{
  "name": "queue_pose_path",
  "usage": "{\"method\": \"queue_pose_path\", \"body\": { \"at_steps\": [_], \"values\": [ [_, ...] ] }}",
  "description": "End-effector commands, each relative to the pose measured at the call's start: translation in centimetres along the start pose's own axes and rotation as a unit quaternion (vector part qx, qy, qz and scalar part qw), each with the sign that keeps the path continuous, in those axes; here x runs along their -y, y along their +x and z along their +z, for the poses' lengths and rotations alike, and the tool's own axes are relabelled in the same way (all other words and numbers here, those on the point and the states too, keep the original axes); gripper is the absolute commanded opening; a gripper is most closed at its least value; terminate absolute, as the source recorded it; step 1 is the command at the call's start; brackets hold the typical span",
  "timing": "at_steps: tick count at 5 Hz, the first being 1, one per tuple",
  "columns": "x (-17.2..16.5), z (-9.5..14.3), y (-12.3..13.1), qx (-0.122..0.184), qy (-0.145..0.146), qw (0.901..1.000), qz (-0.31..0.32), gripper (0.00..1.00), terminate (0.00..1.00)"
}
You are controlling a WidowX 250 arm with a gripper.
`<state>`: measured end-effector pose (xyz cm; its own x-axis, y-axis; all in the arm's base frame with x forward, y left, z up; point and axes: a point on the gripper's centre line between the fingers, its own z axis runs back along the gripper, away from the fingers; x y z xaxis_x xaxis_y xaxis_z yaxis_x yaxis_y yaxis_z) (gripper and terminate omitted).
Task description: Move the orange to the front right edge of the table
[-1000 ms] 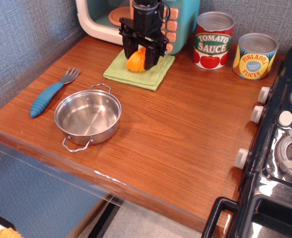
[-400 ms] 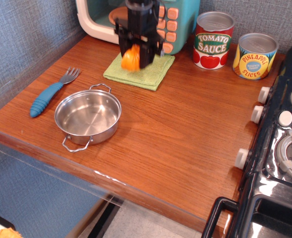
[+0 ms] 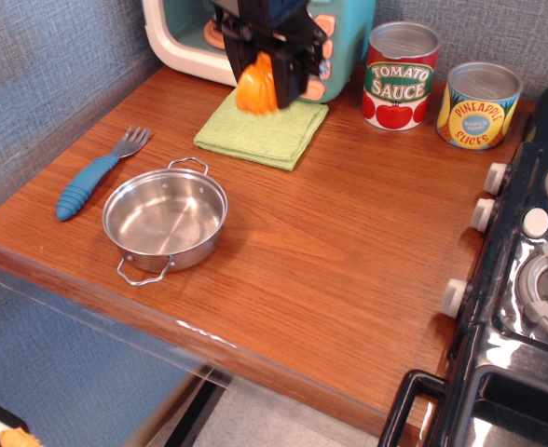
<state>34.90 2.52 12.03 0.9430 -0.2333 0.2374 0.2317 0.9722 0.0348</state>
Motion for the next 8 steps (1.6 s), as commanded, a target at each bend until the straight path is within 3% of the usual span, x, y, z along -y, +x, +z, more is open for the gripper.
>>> {"method": "queue_pose_path", "body": {
  "at_steps": [1,2,3,5,6,7,8],
  "values": [
    [7.1,-0.8,-7.9,-0.046,-0.032,0.9959,-0.071,0.0,0.0],
    [7.5,-2.6,-10.4,-0.059,-0.027,0.9951,-0.075,0.0,0.0],
    [7.7,-4.9,-11.3,-0.07,-0.034,0.993,-0.089,0.0,0.0],
    [8.1,-6.5,-11.4,-0.09,-0.028,0.9907,-0.098,0.0,0.0],
    [8.4,-6.3,-11.4,-0.092,-0.024,0.9897,-0.107,1.0,0.0],
    [8.7,-5.1,-11.1,-0.079,-0.029,0.99,-0.113,1.0,0.0],
    [8.8,-2.3,-10.6,-0.047,-0.038,0.992,-0.111,1.0,0.0]
  ]
}}
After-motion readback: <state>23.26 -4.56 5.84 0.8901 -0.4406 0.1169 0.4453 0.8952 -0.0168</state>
